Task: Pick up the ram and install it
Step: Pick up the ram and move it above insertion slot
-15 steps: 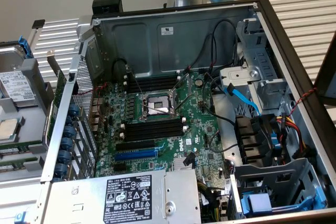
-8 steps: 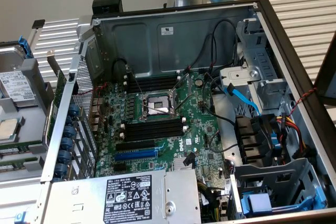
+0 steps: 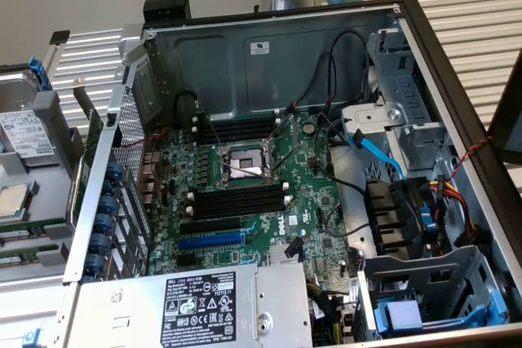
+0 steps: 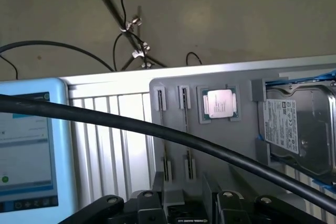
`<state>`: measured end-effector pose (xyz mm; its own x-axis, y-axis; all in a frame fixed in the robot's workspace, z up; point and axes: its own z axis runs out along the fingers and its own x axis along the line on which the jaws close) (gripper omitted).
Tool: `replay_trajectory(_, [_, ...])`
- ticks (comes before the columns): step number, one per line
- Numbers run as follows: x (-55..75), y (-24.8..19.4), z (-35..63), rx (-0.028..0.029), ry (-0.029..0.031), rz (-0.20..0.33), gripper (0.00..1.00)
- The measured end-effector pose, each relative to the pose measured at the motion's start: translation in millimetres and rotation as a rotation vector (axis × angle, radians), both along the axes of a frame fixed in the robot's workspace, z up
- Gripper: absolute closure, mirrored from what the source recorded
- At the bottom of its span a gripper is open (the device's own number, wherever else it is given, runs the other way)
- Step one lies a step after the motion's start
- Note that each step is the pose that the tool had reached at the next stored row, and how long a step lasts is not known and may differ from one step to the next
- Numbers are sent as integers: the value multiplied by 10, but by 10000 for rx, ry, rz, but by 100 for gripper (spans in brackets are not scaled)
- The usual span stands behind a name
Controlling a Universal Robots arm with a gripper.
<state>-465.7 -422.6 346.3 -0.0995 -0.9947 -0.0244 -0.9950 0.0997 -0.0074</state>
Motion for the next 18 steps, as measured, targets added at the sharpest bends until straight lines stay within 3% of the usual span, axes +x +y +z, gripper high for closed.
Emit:
replay_trajectory(11, [7,-6,-200,-1,1,0,58])
replay_trajectory(18, [100,-17,-327,0,-1,0,58])
